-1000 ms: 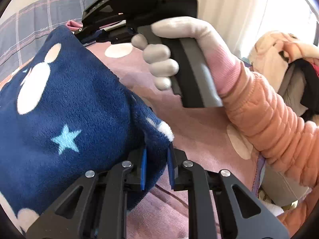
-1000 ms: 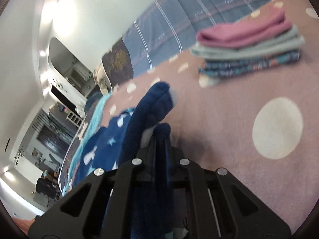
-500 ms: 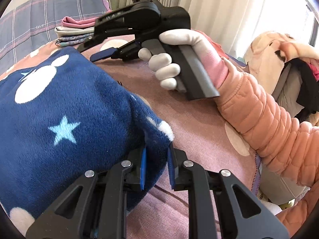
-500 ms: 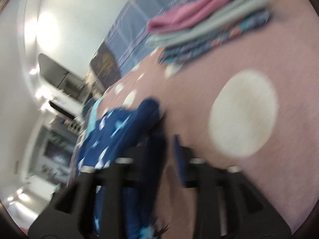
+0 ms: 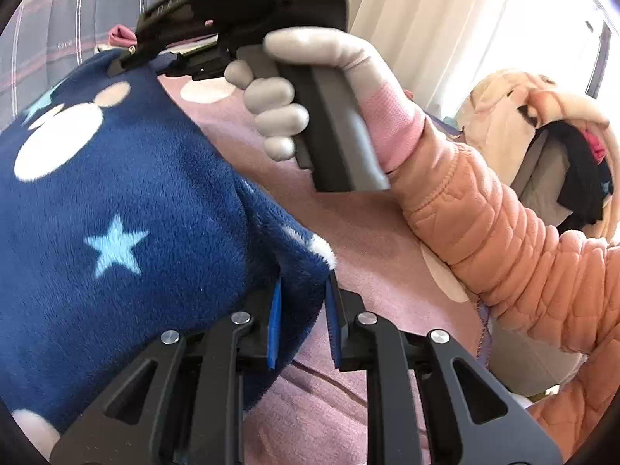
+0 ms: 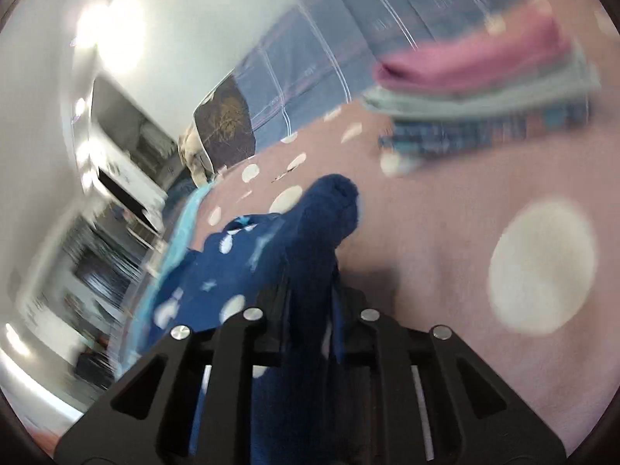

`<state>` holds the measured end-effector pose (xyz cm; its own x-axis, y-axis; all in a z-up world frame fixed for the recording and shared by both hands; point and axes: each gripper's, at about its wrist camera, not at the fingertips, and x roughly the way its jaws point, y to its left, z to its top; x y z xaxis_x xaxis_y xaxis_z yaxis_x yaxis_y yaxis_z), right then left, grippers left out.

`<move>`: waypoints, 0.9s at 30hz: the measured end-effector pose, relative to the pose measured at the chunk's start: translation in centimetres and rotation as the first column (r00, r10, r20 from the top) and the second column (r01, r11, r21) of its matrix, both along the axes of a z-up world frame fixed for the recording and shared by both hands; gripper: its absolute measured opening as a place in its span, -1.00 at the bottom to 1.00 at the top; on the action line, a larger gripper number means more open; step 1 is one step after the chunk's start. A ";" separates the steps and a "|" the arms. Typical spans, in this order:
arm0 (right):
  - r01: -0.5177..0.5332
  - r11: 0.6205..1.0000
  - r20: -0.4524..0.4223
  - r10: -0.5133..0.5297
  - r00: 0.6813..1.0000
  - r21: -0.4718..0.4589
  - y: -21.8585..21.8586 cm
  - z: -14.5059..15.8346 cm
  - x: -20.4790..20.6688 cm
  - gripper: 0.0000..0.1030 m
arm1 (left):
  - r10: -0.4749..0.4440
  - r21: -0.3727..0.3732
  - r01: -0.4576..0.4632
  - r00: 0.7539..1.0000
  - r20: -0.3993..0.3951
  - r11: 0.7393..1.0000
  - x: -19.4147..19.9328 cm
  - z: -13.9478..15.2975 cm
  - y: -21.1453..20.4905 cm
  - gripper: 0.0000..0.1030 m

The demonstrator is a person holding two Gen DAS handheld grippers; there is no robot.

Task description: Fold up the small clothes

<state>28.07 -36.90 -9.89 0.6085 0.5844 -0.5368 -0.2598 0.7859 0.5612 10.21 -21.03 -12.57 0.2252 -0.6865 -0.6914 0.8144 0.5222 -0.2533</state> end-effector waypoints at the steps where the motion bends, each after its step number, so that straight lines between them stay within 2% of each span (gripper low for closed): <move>1: 0.044 0.997 -0.032 -0.046 0.998 -0.062 0.0 -1.3 0.7 -0.78 | -0.003 -0.004 0.003 1.000 -0.009 1.000 0.2 0.0 0.0 -0.64; 2: 0.069 0.992 -0.072 -0.077 0.994 -0.102 -0.1 -3.1 1.5 -0.77 | -0.005 -0.008 0.005 1.000 -0.013 1.000 0.3 -0.1 0.1 -0.64; 3: 0.066 0.996 -0.114 -0.073 0.991 -0.066 -0.4 -4.2 1.8 -0.81 | -0.005 -0.011 0.004 1.000 -0.017 1.000 0.3 -0.2 0.1 -0.64; 4: 0.067 0.998 -0.140 -0.064 0.988 0.019 -1.3 -4.2 2.1 -0.82 | -0.005 -0.015 0.004 1.000 -0.021 1.000 0.4 -0.3 0.2 -0.64; 6: 0.097 0.991 -0.108 -0.087 0.990 0.091 -2.9 -3.3 1.3 -0.79 | 0.001 -0.027 -0.001 1.000 -0.029 1.000 0.5 -0.3 0.5 -0.64; 9: 0.151 0.984 -0.147 -0.136 0.980 0.090 -4.6 -3.0 -0.4 -0.74 | 0.011 -0.011 -0.011 1.000 0.001 1.000 0.1 0.0 0.5 -0.52; 10: 0.147 0.983 -0.156 -0.129 0.979 0.112 -5.1 -2.5 -1.5 -0.63 | 0.011 -0.005 -0.011 1.000 0.024 1.000 -0.3 0.2 0.5 -0.42; 13: 0.079 0.988 -0.116 -0.063 0.991 0.136 -6.0 -0.3 -6.6 -0.48 | 0.013 0.003 -0.013 0.998 0.068 1.000 -1.5 1.2 0.7 -0.40; 16: -0.018 0.995 -0.066 0.025 0.998 0.102 -4.9 1.5 -13.4 -0.39 | 0.041 -0.036 -0.037 0.994 0.098 0.999 -2.3 2.8 2.8 -0.40; 18: -0.106 0.986 -0.037 0.111 0.993 0.129 -4.1 1.7 -17.5 -0.39 | 0.115 -0.057 -0.109 0.985 0.131 0.992 -2.2 4.1 5.1 -0.40; 20: -0.191 0.963 -0.026 0.199 0.980 0.189 -2.8 1.1 -20.1 -0.38 | 0.218 -0.054 -0.213 0.964 0.151 0.976 -1.5 4.6 7.7 -0.34; 21: -0.187 0.973 -0.060 0.196 0.979 0.132 -1.4 0.3 -21.0 -0.36 | 0.319 -0.027 -0.319 0.935 0.153 0.947 -0.5 4.3 9.8 -0.32; 22: -0.140 0.990 -0.116 0.139 0.983 -0.001 -0.3 -0.8 -21.2 -0.36 | 0.375 -0.005 -0.378 0.915 0.147 0.926 0.1 3.9 11.0 -0.34; 23: -0.096 0.988 -0.148 0.078 0.986 -0.120 0.5 -1.7 -21.2 -0.38 | 0.419 0.007 -0.423 0.900 0.119 0.906 0.7 3.2 12.5 -0.52; 24: -0.073 0.979 -0.156 0.042 0.987 -0.193 1.0 -2.6 -21.2 -0.40 | 0.431 -0.018 -0.431 0.900 0.071 0.902 0.7 2.8 13.8 -0.59; 25: -0.053 0.982 -0.128 0.030 0.991 -0.180 1.0 -2.4 -21.6 -0.40 | 0.442 -0.048 -0.440 0.896 0.043 0.897 0.3 2.8 14.8 -0.60; 26: -0.042 0.982 -0.151 0.014 0.988 -0.186 1.1 -2.0 -21.8 -0.40 | 0.450 -0.072 -0.447 0.892 0.039 0.892 -0.5 3.1 15.4 -0.57; 27: -0.025 0.979 -0.162 -0.007 0.987 -0.200 1.1 -1.4 -22.0 -0.37 | 0.450 -0.094 -0.443 0.891 0.065 0.892 -1.7 3.9 16.0 -0.53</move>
<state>6.09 -35.78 -11.25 0.5000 0.4597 -0.7339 -0.1867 0.8847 0.4270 8.46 -5.02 -8.71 0.5742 -0.5483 -0.6080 0.5194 0.8180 -0.2472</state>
